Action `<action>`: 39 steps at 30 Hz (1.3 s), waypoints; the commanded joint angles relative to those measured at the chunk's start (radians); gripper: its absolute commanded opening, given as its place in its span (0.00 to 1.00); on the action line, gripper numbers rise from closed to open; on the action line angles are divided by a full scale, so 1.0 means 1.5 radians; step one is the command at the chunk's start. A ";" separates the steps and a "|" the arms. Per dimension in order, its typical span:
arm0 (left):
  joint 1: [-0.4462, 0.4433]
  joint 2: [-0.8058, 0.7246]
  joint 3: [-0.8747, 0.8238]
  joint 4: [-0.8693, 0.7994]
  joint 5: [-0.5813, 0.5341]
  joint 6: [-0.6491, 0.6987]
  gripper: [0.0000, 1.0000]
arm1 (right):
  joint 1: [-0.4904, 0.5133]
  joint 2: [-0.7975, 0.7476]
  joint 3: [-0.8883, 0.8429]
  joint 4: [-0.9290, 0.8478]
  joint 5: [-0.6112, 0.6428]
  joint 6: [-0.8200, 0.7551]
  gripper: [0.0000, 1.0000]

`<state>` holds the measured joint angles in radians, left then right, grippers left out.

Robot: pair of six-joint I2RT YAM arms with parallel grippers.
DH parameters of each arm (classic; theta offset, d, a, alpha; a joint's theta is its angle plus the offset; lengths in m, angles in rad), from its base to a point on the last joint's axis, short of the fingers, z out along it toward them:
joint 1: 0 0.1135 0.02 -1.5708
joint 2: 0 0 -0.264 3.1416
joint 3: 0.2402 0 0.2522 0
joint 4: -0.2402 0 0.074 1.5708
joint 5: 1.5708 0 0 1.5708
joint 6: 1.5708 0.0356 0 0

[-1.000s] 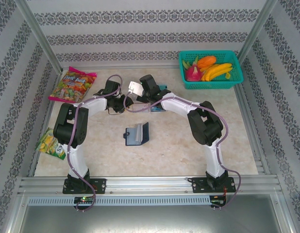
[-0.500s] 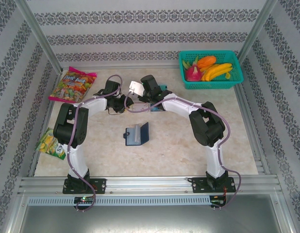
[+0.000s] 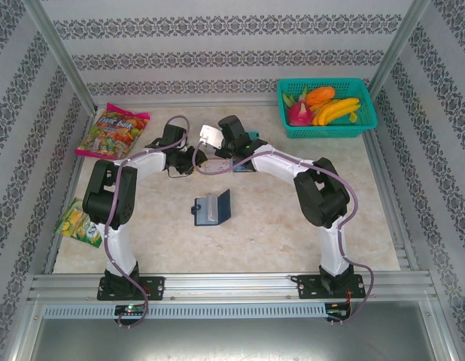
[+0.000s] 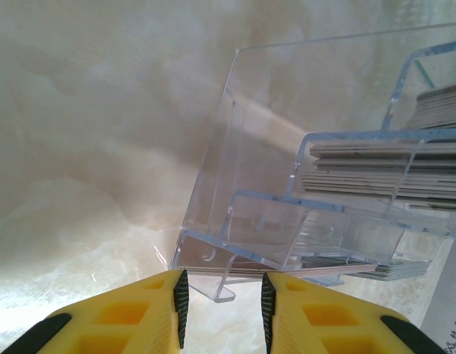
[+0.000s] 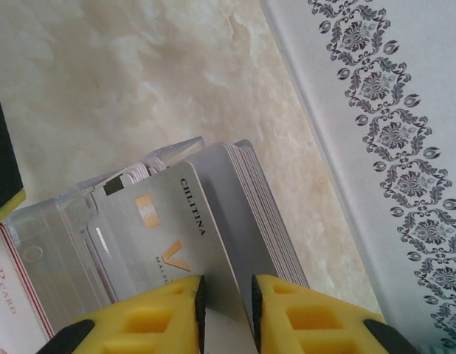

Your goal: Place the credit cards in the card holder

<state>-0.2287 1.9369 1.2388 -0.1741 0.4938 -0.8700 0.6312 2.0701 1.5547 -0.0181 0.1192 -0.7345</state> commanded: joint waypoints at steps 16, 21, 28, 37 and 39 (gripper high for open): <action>0.003 -0.018 -0.009 0.012 0.003 -0.006 0.35 | -0.007 -0.031 -0.010 -0.073 -0.071 0.056 0.07; 0.003 -0.030 -0.012 0.016 0.014 -0.011 0.35 | -0.022 -0.057 -0.009 -0.093 -0.125 0.103 0.06; 0.009 -0.081 -0.045 0.112 0.080 -0.034 0.37 | -0.072 -0.172 -0.066 -0.061 -0.241 0.274 0.06; 0.005 -0.105 -0.127 0.508 0.242 -0.159 0.47 | -0.194 -0.304 -0.183 0.048 -0.492 0.766 0.05; 0.002 -0.104 -0.128 0.561 0.254 -0.174 0.52 | -0.202 -0.313 -0.210 0.088 -0.537 0.845 0.05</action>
<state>-0.2214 1.7977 1.0538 0.4095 0.7883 -1.0607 0.3374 1.6047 1.2987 0.0135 -0.4957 0.2119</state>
